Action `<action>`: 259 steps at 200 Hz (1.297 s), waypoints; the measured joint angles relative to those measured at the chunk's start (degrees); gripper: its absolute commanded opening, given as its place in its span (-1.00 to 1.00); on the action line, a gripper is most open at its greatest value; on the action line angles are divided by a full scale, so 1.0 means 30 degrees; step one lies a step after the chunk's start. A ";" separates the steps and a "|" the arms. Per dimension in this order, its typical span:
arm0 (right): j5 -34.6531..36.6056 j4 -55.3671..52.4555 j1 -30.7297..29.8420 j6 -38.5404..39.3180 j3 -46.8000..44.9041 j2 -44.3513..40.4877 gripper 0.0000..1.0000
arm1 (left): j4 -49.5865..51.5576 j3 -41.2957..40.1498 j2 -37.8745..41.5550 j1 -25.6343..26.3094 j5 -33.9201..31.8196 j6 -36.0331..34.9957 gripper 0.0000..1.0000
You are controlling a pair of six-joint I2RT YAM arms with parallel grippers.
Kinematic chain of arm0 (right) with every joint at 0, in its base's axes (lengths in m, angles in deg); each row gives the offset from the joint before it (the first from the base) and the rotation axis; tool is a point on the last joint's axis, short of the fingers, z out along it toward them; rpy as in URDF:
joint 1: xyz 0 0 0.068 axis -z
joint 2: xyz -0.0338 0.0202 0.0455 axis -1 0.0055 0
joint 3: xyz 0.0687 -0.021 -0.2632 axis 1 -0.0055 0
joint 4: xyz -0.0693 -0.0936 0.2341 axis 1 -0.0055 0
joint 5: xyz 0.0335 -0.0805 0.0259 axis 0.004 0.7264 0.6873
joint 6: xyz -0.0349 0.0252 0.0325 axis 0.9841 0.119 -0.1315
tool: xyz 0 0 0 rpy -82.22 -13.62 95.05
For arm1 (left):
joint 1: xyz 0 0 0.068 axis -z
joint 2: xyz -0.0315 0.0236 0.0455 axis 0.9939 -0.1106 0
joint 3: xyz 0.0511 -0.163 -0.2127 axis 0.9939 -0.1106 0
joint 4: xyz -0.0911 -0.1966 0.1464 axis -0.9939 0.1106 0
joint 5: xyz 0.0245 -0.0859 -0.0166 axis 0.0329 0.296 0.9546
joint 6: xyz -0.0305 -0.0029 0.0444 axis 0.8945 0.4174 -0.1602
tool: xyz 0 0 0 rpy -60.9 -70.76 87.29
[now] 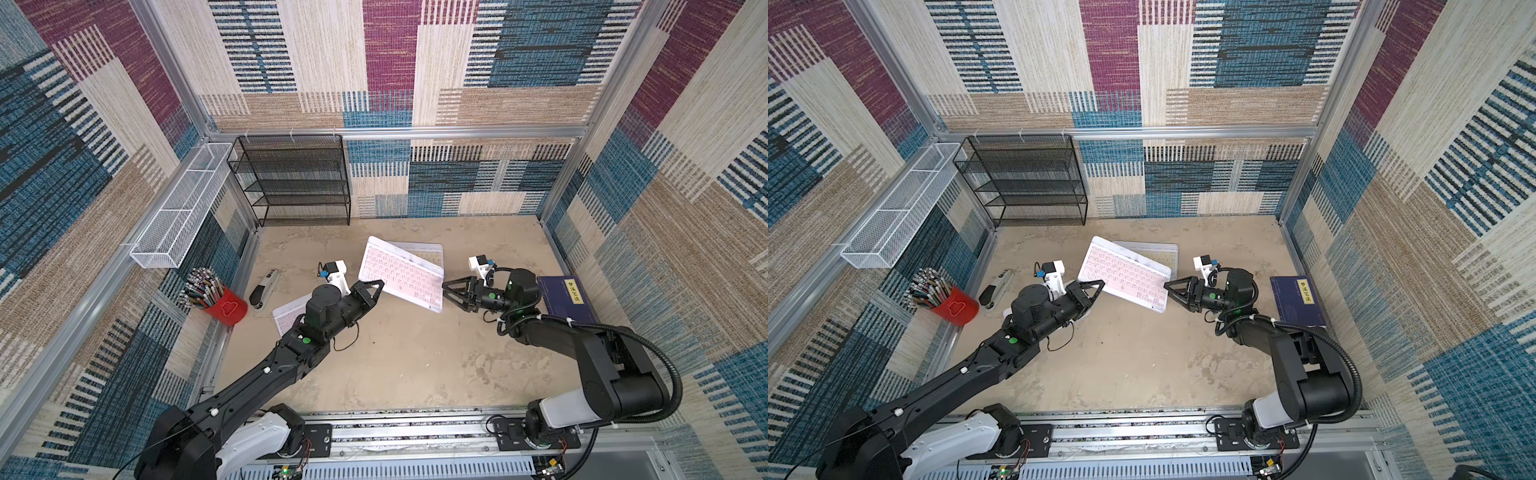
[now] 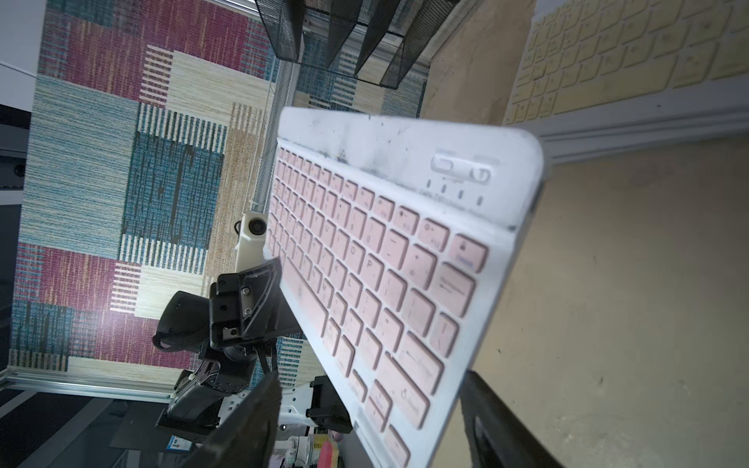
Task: Stack the numeric keypads
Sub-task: Place the numeric keypad at the numeric keypad.
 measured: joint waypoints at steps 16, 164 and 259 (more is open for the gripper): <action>0.0015 0.0495 -0.0211 -0.0488 0.0219 0.0503 0.32 | -0.0962 0.0000 -0.0357 0.0044 0.0459 0.0379 -1.00; 0.0189 0.2608 0.0328 -0.2237 0.1654 0.1326 -1.00 | 0.5027 0.2594 -0.1843 -0.2164 0.1829 -0.3614 0.30; -0.1450 0.2244 0.0758 -0.2441 0.3621 0.3169 -1.00 | 0.2769 0.3096 -0.5967 -0.6921 0.6601 -0.5734 0.17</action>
